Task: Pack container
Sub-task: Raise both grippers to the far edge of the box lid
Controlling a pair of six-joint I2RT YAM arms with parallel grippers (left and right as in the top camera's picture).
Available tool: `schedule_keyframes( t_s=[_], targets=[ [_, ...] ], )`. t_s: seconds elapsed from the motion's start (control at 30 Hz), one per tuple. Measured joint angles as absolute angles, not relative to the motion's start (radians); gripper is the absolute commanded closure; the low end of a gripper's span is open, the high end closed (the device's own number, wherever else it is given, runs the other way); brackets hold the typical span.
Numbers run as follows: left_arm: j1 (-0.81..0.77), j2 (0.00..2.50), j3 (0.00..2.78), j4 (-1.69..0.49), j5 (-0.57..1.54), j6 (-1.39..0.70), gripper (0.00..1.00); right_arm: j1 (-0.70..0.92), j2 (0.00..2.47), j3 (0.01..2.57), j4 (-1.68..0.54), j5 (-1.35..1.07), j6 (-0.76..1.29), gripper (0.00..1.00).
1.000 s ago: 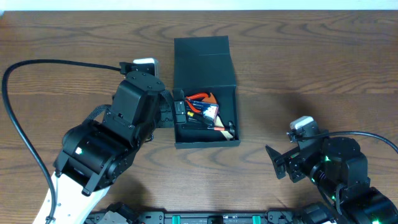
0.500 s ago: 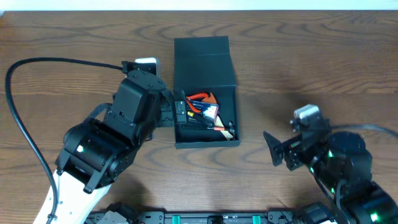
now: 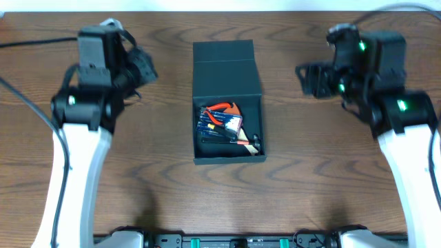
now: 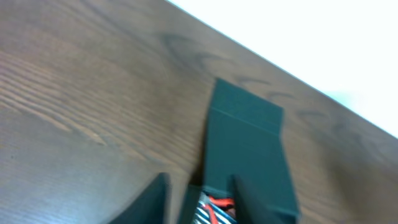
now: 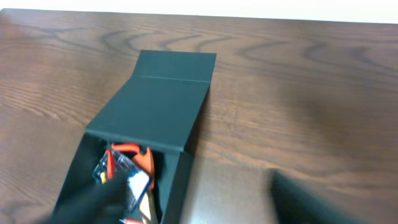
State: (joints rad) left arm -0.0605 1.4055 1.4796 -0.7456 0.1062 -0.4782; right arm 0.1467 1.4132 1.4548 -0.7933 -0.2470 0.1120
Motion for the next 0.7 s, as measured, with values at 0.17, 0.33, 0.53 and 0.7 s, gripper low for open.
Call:
schedule_keyframes(
  t_s=[0.17, 0.33, 0.53, 0.7],
  targets=[
    [0.041, 1.567, 1.48, -0.691, 0.231, -0.5, 0.94, 0.121, 1.597, 1.466, -0.743, -0.281, 0.184, 0.99],
    [0.102, 1.745, 1.48, -0.62, 0.403, -0.527, 0.94, 0.115, 1.77, 1.466, -0.652, -0.337, 0.281, 0.99],
    [0.121, 1.93, 1.48, -0.58, 0.558, -0.603, 0.94, 0.115, 1.933, 1.466, -0.555, -0.417, 0.404, 0.99],
    [0.121, 2.033, 1.48, -0.539, 0.664, -0.665, 0.94, 0.115, 2.037, 1.466, -0.516, -0.472, 0.5, 0.99]
  ],
)
